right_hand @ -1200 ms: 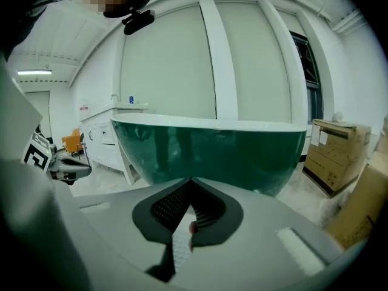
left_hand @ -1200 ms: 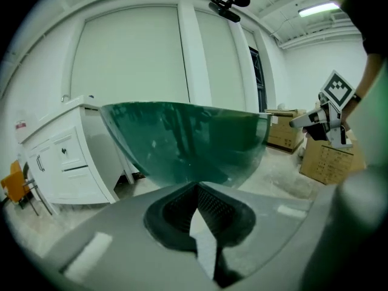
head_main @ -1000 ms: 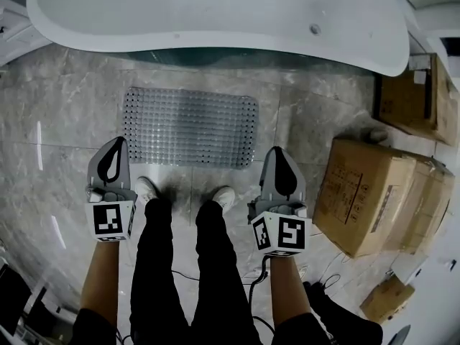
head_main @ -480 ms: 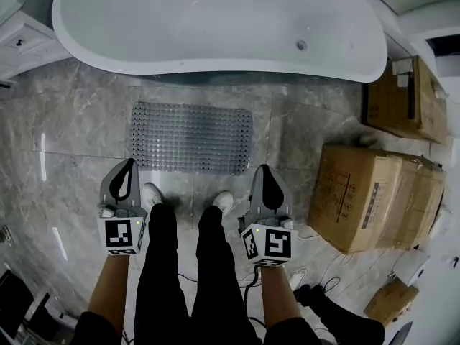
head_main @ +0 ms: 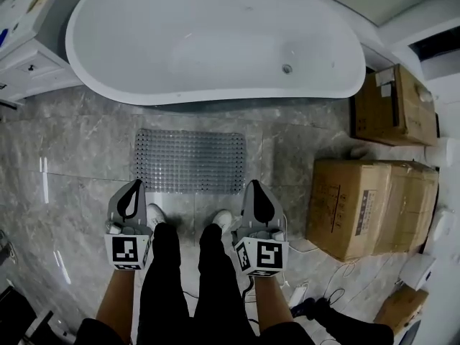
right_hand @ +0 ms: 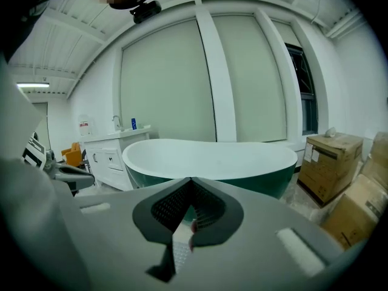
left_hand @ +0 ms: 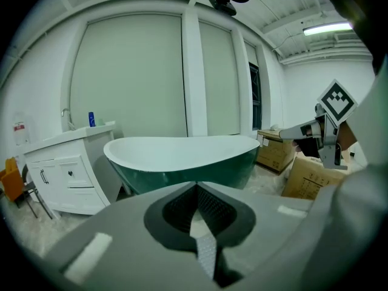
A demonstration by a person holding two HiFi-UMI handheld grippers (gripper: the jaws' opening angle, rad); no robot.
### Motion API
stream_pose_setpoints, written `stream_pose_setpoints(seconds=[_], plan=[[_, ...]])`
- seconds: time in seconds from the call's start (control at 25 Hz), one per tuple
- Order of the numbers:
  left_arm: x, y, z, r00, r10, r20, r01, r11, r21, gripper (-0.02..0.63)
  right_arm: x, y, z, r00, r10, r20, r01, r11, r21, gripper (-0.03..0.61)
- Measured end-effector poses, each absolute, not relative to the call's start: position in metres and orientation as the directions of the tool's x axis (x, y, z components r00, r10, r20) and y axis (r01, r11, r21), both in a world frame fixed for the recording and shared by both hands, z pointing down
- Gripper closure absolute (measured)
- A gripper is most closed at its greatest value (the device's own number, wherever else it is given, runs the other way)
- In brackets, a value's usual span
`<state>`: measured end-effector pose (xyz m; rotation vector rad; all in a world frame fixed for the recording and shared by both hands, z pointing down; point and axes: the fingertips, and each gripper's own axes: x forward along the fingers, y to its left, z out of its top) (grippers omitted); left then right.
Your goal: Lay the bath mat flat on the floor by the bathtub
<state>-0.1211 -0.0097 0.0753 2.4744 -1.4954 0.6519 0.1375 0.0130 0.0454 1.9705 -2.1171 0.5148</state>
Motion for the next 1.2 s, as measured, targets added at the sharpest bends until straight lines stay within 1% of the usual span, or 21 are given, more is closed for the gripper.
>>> stream_pose_setpoints(seconds=[0.16, 0.28, 0.6, 0.72, 0.88, 1.2], plan=[[-0.115, -0.007, 0.046, 0.422, -0.795, 0.436, -0.862, -0.501, -0.078, 0.613, 0.135, 0.017, 0.021, -0.088, -0.922, 0.376, -0.994, 0.058, -0.089, 0.560], [-0.114, -0.003, 0.025, 0.421, -0.799, 0.428, -0.868, -0.493, -0.066, 0.613, 0.131, 0.021, 0.006, -0.104, -0.921, 0.376, -0.991, 0.064, -0.118, 0.557], [-0.118, 0.002, -0.031, 0.396, -0.827, 0.399, -0.887, -0.457, -0.066, 0.612, 0.123, 0.024, -0.049, -0.152, -0.933, 0.326, -0.984, 0.110, -0.142, 0.555], [-0.116, 0.002, -0.043, 0.407, -0.823, 0.397, -0.879, -0.471, -0.075, 0.612, 0.126, 0.025, -0.065, -0.157, -0.936, 0.314, -0.983, 0.117, -0.142, 0.555], [-0.111, -0.003, -0.073, 0.427, -0.831, 0.357, -0.871, -0.483, -0.082, 0.612, 0.128, 0.028, -0.088, -0.162, -0.942, 0.293, -0.983, 0.127, -0.134, 0.555], [-0.105, 0.002, -0.113, 0.444, -0.837, 0.319, -0.862, -0.496, -0.103, 0.612, 0.135, 0.029, -0.125, -0.157, -0.956, 0.247, -0.984, 0.130, -0.121, 0.555]])
